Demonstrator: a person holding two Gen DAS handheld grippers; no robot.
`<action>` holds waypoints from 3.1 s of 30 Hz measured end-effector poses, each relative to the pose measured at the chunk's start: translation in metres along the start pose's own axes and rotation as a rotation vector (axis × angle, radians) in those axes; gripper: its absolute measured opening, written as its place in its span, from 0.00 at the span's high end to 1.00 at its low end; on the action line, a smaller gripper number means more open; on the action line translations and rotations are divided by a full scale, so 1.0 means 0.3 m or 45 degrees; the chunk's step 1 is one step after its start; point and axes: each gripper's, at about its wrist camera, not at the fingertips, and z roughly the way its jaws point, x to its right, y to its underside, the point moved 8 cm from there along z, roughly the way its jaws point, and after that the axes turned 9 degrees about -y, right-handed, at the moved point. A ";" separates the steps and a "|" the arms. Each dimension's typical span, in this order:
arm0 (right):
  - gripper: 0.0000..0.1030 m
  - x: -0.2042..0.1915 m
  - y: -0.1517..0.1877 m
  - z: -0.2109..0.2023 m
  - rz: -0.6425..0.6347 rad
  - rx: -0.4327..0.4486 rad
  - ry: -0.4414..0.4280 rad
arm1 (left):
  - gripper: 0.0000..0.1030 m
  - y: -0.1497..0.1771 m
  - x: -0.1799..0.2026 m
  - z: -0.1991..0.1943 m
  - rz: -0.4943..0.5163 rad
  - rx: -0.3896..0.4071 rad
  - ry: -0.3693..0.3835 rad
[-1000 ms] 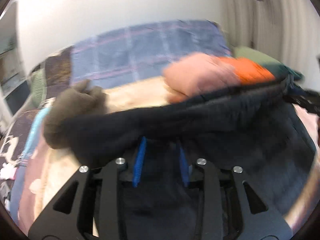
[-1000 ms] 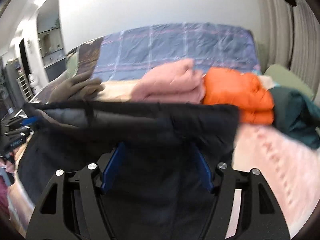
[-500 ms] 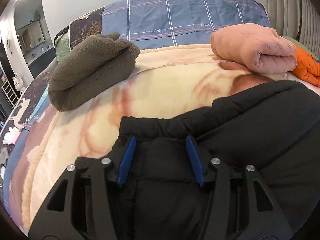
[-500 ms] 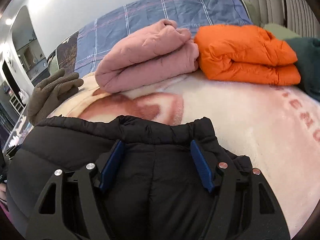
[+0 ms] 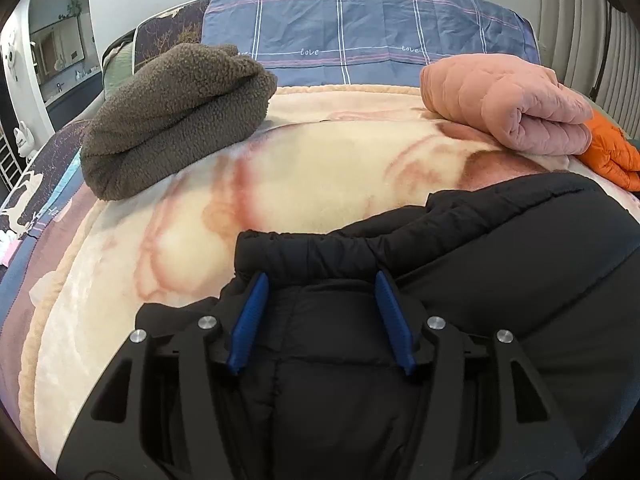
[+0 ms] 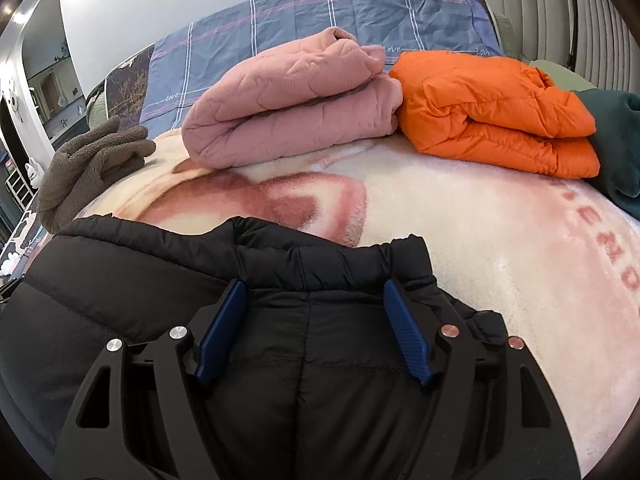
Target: Fold large clothes
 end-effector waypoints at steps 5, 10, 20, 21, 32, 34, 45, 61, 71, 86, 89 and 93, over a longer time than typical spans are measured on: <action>0.30 0.004 0.003 0.012 0.002 -0.001 0.010 | 0.44 0.007 0.000 0.016 -0.011 -0.020 0.015; 0.30 0.002 0.005 0.033 -0.017 -0.009 0.053 | 0.43 0.005 0.003 0.030 -0.017 -0.033 0.019; 0.29 0.005 0.005 0.025 -0.021 0.005 0.043 | 0.43 -0.004 -0.035 0.009 -0.126 -0.005 0.120; 0.29 0.005 0.006 0.021 -0.016 0.010 0.031 | 0.43 -0.006 -0.056 0.001 -0.176 0.006 0.162; 0.26 -0.079 -0.053 -0.115 -0.027 0.102 0.052 | 0.48 -0.156 -0.081 -0.299 -0.285 0.184 0.327; 0.26 -0.157 -0.088 -0.164 0.008 0.151 -0.029 | 0.47 -0.196 0.000 -0.328 -0.220 0.201 0.353; 0.26 -0.373 0.026 0.088 0.006 -0.005 -0.125 | 0.32 -0.091 0.196 -0.057 -0.146 -0.011 0.151; 0.25 -0.363 0.065 0.175 -0.102 -0.056 0.013 | 0.32 -0.054 0.202 0.001 -0.100 -0.012 0.094; 0.25 -0.374 0.055 0.172 -0.110 -0.087 0.042 | 0.32 -0.058 0.199 0.003 -0.123 -0.016 0.155; 0.65 -0.496 0.135 0.140 -0.152 -0.054 0.110 | 0.32 -0.055 0.175 -0.023 -0.109 -0.023 0.126; 0.65 -0.498 0.140 0.151 -0.174 -0.060 0.124 | 0.31 -0.052 0.174 -0.021 -0.102 -0.022 0.115; 0.64 -0.490 0.143 0.164 -0.167 -0.069 0.117 | 0.31 -0.052 0.177 -0.021 -0.088 -0.017 0.105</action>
